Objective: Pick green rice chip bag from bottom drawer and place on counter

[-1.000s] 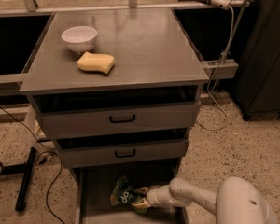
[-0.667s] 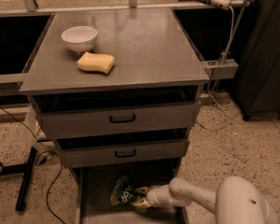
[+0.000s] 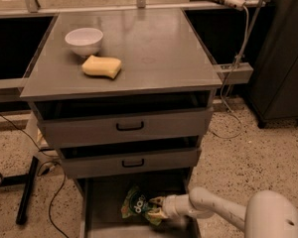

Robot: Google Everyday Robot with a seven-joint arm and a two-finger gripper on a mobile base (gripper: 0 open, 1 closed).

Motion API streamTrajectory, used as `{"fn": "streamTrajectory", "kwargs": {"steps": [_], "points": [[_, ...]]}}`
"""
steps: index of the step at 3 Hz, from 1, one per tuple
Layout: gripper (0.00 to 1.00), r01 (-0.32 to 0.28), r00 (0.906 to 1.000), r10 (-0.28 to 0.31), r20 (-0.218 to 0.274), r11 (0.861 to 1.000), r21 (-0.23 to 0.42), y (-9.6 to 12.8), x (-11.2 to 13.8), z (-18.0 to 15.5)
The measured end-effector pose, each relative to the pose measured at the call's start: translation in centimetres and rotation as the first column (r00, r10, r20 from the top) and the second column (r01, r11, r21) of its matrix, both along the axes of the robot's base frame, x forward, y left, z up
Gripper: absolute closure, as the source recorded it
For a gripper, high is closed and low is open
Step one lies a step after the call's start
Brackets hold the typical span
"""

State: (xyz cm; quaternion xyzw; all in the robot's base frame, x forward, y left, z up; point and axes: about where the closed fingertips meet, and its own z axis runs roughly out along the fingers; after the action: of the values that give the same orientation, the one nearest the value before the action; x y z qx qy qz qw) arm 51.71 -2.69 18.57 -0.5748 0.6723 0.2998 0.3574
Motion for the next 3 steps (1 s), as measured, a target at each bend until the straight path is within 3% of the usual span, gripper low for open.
{"fn": "streamTrajectory", "kwargs": {"steps": [1, 2, 3], "points": [[1.0, 0.006, 0.9976, -0.007, 0.069, 1.0, 0.018, -2.4, -0.5, 4.9], [1.0, 0.016, 0.986, -0.016, 0.166, 1.0, -0.002, -5.4, -1.4, 11.1], [1.0, 0.026, 0.9653, -0.008, 0.261, 0.998, -0.062, -8.3, -2.6, 18.1]]}}
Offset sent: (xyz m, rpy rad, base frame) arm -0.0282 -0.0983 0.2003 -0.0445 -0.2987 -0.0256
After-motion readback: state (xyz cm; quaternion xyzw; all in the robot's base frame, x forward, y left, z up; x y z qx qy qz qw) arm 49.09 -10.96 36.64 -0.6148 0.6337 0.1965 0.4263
